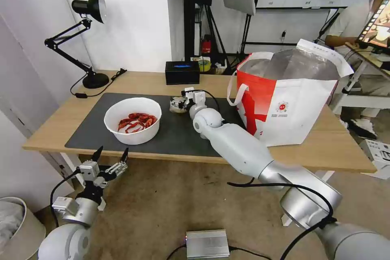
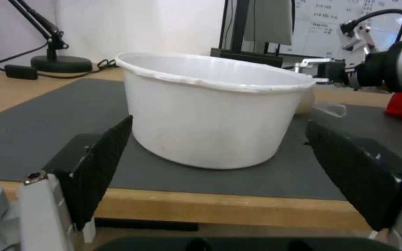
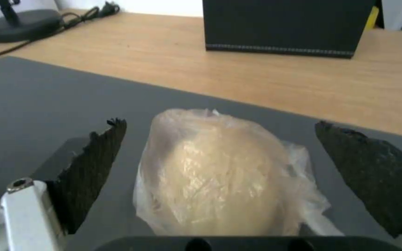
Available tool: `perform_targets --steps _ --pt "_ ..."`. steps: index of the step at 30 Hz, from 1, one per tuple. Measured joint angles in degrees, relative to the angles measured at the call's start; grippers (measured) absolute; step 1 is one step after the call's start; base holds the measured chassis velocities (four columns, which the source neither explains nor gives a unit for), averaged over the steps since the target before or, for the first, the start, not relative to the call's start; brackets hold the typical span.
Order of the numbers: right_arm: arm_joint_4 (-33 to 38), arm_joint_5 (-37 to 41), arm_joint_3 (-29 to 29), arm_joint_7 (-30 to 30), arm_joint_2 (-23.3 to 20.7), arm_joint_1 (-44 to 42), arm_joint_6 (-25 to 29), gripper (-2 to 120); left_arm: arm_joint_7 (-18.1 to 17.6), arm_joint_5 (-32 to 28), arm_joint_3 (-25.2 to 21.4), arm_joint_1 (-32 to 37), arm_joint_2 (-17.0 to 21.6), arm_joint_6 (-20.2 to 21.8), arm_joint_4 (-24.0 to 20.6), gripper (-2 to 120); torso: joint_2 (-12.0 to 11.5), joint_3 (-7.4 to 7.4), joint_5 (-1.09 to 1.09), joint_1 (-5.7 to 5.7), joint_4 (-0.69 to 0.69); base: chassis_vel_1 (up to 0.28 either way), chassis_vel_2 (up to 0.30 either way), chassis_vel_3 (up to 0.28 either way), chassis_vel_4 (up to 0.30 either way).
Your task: Pick up the trash from the table and place it into the takeout bag.
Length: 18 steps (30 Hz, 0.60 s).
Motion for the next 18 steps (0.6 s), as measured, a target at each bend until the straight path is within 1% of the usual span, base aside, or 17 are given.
perform_targets --steps 8,12,14,15,17,18 --pt "-1.5 -1.0 0.7 0.1 0.8 0.0 -0.8 100 0.0 0.1 0.1 0.0 -0.3 0.0 -0.1 100 0.0 0.0 0.0 0.0 -0.01 0.0 0.0 0.0 0.0" --pt "-1.8 -1.1 1.0 0.3 1.1 -0.1 -1.8 96 0.0 0.3 0.1 -0.1 -0.5 0.0 -0.1 100 0.0 0.0 0.0 0.0 0.0 0.0 0.0 0.0 0.0" --pt "-1.9 -1.2 1.2 0.3 1.2 -0.4 -2.1 86 0.0 0.4 0.2 -0.1 -0.6 0.0 0.0 100 0.0 0.0 0.0 0.0 -0.01 0.0 0.0 0.0 0.0" --pt "-1.9 -1.2 1.2 0.3 1.2 -0.4 -2.1 86 0.0 0.4 0.2 -0.1 -0.6 0.0 0.0 100 0.0 0.0 0.0 0.0 -0.01 0.0 0.0 0.0 0.0" --pt "-2.1 -1.6 1.4 0.3 1.4 -0.6 -2.2 77 0.0 0.4 0.2 -0.1 -0.8 0.0 0.0 100 0.0 0.0 0.0 0.0 0.0 0.0 0.0 0.0 0.0" --pt "-2.1 -1.6 1.4 0.3 1.4 -0.6 -2.2 77 0.0 0.4 0.2 -0.1 -0.8 0.0 0.0 100 0.0 0.0 0.0 0.0 0.0 0.0 0.0 0.0 0.0"
